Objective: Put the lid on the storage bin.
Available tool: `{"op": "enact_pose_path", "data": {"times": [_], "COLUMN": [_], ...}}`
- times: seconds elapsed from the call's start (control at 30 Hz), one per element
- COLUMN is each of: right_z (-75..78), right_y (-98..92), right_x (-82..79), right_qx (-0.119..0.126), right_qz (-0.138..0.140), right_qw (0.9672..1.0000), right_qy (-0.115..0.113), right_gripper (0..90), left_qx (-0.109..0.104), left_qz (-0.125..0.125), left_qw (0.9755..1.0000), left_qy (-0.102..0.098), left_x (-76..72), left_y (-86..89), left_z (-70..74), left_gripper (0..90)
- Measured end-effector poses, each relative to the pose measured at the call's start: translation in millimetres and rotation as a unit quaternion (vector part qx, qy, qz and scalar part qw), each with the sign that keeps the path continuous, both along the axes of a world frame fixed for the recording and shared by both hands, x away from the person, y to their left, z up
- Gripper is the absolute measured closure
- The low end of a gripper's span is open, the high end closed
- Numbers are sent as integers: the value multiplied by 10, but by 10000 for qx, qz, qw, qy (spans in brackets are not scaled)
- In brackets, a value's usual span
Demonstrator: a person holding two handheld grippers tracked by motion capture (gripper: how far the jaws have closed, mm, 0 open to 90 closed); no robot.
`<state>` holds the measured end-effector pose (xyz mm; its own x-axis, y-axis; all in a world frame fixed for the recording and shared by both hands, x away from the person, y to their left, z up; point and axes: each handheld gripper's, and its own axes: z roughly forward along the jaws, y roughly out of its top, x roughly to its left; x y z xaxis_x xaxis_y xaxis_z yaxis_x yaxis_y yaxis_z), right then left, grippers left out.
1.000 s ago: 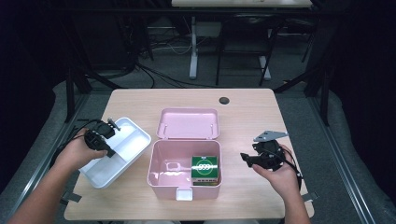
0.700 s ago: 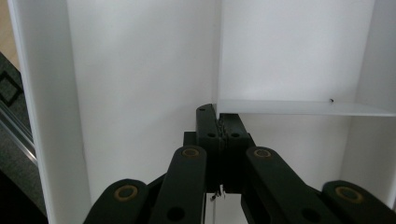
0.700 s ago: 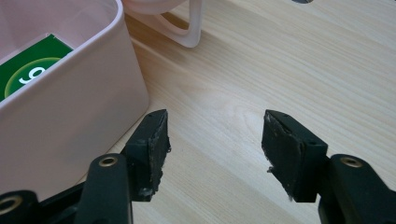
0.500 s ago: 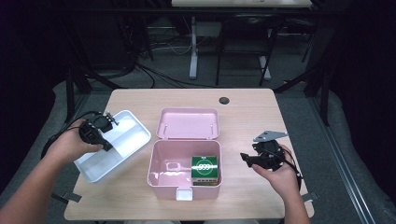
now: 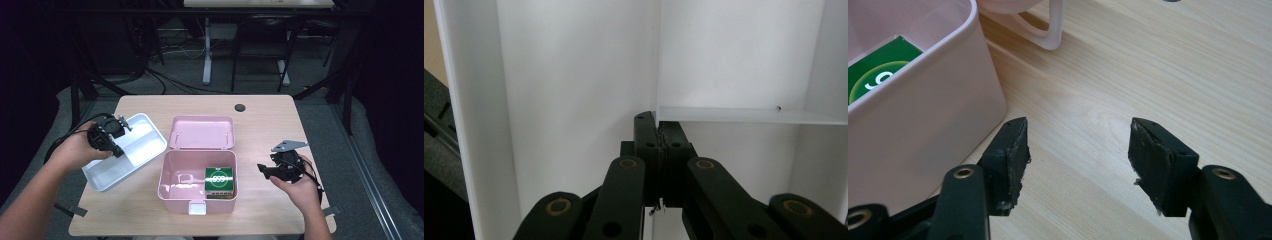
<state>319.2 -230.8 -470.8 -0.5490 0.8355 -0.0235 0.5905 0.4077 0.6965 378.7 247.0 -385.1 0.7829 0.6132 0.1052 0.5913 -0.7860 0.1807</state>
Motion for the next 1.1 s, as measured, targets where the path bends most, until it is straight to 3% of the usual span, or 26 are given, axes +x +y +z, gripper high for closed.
{"op": "enact_pose_path", "data": {"times": [0.73,1.1], "right_z": [-12,-19], "right_y": [-7,2], "right_x": [4,4], "right_qx": [41,29], "right_qz": [-4,1], "right_qw": [10000,10000], "right_qy": [-16,-6], "right_gripper": [406,406], "left_qx": [44,91], "left_qz": [-559,-1049], "left_qw": [9984,9944], "left_qy": [-13,9], "left_x": [-44,-80], "left_y": [-347,-642], "left_z": [149,221], "left_gripper": [891,891]}}
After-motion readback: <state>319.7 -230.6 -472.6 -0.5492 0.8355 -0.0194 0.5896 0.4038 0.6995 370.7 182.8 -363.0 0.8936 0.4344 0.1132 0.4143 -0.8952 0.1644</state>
